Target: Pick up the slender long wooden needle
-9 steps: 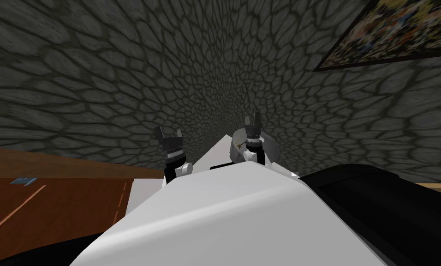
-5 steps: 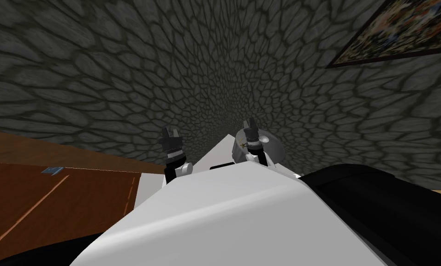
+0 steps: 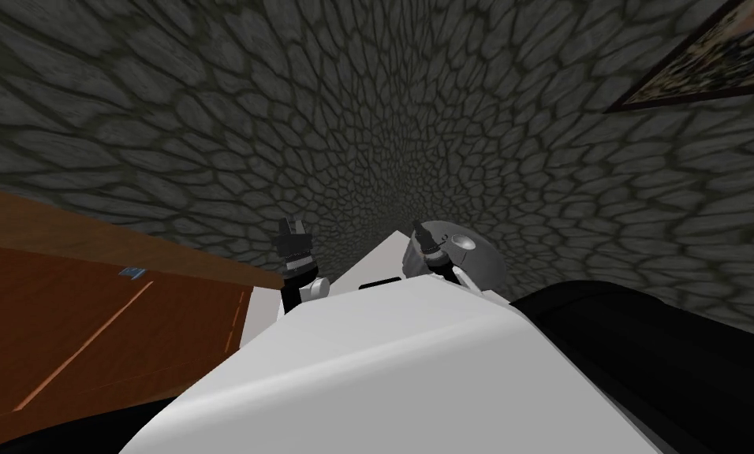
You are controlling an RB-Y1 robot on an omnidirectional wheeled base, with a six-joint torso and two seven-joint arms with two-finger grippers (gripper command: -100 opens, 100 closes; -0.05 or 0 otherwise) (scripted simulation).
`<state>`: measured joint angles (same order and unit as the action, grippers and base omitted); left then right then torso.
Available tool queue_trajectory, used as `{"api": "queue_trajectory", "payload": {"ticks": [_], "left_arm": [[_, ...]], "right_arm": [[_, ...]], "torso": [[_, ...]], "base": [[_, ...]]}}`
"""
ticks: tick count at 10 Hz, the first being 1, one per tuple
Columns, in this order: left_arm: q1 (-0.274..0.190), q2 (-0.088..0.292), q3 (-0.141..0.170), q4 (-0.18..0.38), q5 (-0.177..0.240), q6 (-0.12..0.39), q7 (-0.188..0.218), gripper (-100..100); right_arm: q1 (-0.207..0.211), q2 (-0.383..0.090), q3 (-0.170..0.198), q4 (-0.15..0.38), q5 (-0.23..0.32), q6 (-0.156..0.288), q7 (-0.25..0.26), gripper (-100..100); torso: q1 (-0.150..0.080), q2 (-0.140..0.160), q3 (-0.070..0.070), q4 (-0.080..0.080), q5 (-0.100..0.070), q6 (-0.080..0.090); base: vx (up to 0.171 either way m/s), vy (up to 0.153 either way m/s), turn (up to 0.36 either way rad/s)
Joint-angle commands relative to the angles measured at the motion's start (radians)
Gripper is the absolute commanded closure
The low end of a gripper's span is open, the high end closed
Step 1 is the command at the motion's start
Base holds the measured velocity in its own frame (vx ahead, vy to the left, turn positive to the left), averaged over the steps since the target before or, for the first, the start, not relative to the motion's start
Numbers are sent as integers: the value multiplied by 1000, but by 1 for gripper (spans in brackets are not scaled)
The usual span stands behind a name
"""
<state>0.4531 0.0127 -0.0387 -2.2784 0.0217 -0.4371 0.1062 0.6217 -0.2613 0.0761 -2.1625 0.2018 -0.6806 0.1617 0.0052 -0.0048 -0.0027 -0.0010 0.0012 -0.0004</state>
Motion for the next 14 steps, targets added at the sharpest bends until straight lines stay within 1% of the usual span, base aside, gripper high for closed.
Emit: {"api": "queue_trajectory", "payload": {"ticks": [1, 2, 5, 6, 8, 9, 11, 12, 13, 14], "left_arm": [[0, 0, 0, 0, 0, 0, 0, 0], [0, 0, 0, 0, 0, 0, 0, 0], [0, 0, 0, 0, 0, 0, 0, 0], [0, 0, 0, 0, 0, 0, 0, 0], [0, 0, 0, 0, 0, 0, 0, 0], [0, 0, 0, 0, 0, 0, 0, 0], [0, 0, 0, 0, 0, 0, 0, 0], [0, 0, 0, 0, 0, 0, 0, 0], [0, 0, 0, 0, 0, 0, 0, 0], [0, 0, 0, 0, 0, 0, 0, 0]], "right_arm": [[46, -50, 0, 17, 50, -1, 23, -100], [46, -52, 0, 17, 54, -1, 23, -100], [126, -140, 7, 79, 155, -13, 78, -100], [126, -146, 7, 79, 169, -13, 78, -100], [178, -210, 11, 129, 238, -16, 120, -100], [178, -212, 11, 129, 253, -16, 120, -100], [227, -273, 16, 181, 327, -13, 166, -100], [227, -281, 16, 184, 343, -13, 166, -100], [251, -316, 18, 213, 376, -9, 191, -100], [251, -316, 18, 213, 390, -9, 191, -100]], "torso": [[0, 0, 0, 0, 0, 0], [0, 0, 0, 0, 0, 0], [-2, 1, 0, 0, -1, 0], [-3, 0, 0, 0, -1, 0], [-3, 1, 1, 0, -1, 0], [-3, 0, 0, 0, -1, 0], [-4, 2, 1, 0, -1, 0], [-4, 1, 1, 0, -1, 0], [-5, 2, 1, 0, -1, 1], [-5, 2, 1, 0, -1, 0]], "base": [[88, 92, 171], [59, 48, 44], [77, 42, 180], [64, 31, 54], [80, 35, 190], [65, 15, 72], [63, 15, 197], [61, 2, 74], [58, -2, 144], [44, -4, 91]]}}
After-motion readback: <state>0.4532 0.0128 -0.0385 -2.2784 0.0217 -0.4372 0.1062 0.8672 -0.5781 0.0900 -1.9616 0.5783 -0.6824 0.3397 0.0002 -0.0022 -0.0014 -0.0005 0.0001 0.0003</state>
